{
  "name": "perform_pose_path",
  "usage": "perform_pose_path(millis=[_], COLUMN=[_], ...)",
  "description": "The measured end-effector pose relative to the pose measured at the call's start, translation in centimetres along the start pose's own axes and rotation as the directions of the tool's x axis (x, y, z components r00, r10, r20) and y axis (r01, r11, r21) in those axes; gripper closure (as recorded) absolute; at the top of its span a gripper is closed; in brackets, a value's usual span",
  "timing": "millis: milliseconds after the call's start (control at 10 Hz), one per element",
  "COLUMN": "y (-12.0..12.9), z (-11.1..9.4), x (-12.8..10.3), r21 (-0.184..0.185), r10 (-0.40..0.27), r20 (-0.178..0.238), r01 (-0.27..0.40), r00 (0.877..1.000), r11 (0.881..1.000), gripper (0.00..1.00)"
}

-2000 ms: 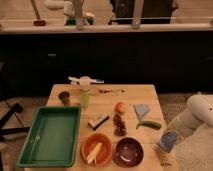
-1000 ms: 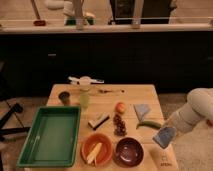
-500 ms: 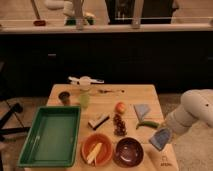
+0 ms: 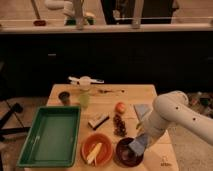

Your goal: Wipe purple bowl with sponge

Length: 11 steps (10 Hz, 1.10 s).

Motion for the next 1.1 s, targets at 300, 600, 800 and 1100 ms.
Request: perform_pose_path(millis=[300, 600, 800, 1100], y=[0.1, 0.1, 0.1, 0.1], z=[1.9, 2.1, 2.1, 2.4], x=[-2.1, -2.3, -2.3, -1.0], r21=[0.015, 0.011, 0.012, -0.002], r10=[0.103, 0.096, 0.095, 0.11], r20=[0.005, 0.007, 0.007, 0.002], r01=[-0.103, -0.096, -0.096, -0.11], r00=[0.995, 0.995, 0.995, 0.994], r11=[0.995, 0.995, 0.995, 0.994], gripper=[1.0, 1.0, 1.0, 1.0])
